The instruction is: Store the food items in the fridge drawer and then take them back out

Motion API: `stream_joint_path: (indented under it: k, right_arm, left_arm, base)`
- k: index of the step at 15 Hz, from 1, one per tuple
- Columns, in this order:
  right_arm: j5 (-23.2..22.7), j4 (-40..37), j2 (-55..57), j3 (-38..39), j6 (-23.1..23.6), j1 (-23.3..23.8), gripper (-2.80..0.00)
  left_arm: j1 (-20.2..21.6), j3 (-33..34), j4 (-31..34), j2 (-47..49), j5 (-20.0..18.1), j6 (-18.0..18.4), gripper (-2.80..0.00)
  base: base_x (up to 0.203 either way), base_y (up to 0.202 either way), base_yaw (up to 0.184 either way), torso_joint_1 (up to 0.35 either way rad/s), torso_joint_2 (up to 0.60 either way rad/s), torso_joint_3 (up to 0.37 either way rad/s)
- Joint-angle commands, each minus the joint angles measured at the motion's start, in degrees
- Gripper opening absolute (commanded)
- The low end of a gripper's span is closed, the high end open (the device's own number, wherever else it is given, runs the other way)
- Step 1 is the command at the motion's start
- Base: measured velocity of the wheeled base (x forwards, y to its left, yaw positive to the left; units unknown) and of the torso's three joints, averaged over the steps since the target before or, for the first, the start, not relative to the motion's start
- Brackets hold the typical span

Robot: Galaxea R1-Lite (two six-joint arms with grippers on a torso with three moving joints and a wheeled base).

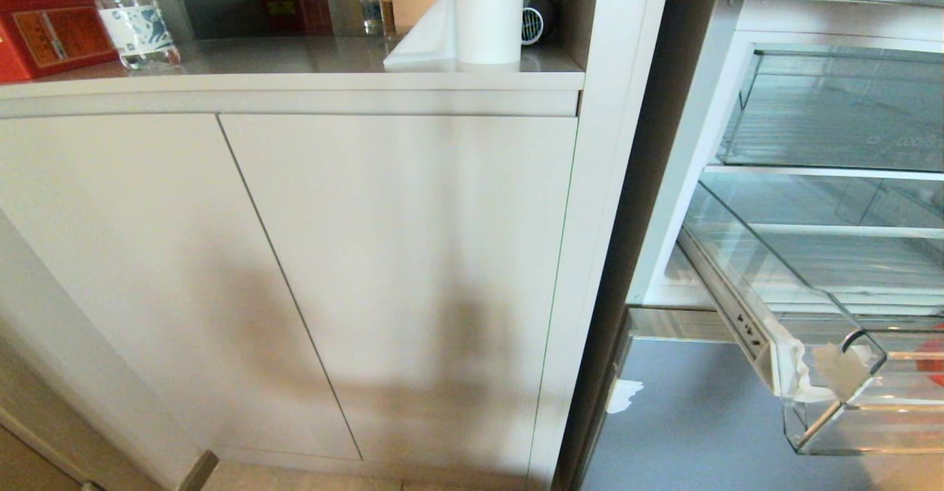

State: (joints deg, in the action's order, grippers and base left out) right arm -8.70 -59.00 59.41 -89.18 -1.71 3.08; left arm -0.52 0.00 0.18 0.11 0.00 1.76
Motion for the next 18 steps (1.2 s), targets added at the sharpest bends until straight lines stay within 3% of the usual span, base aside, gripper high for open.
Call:
stream_joint_path:
  k: [1, 5, 12, 14, 16, 18]
  right_arm:
    - [2.5, 17.5, -12.0, 13.4, -2.5, 0.1, -2.80]
    - [7.3, 44.9, -23.9, 40.1, -3.9, 0.1, -2.80]
    - [8.3, 65.4, -41.1, 82.1, 6.4, -2.8, -2.80]
    - [8.3, 66.1, -49.4, 89.1, 8.6, -3.1, -2.80]
    - [7.8, 62.6, -58.2, 89.4, 9.3, -3.3, -2.80]
    - [7.3, 59.5, -59.9, 89.2, 9.4, -3.4, -2.80]
  left_arm:
    - [0.0, 0.0, 0.0, 0.1, 0.0, 0.0, -2.80]
    - [0.0, 0.0, 0.0, 0.1, 0.0, 0.0, -2.80]
    - [0.0, 0.0, 0.0, 0.1, 0.0, 0.0, -2.80]
    - [0.0, 0.0, 0.0, 0.1, 0.0, 0.0, -2.80]
    - [0.0, 0.0, -0.1, 0.1, 0.0, -0.7, -2.80]
    - [0.0, 0.0, -0.1, 0.1, 0.0, -1.6, -2.80]
  base:
    - [0.000, 0.000, 0.000, 0.000, 0.00, 0.000]
    - [0.000, 0.000, 0.000, 0.000, 0.00, 0.000]
    - [0.000, 0.000, 0.000, 0.000, 0.00, 0.000]
    - [0.000, 0.000, 0.000, 0.000, 0.00, 0.000]
    - [0.000, 0.000, 0.000, 0.000, 0.00, 0.000]
    - [0.000, 0.000, 0.000, 0.000, 0.00, 0.000]
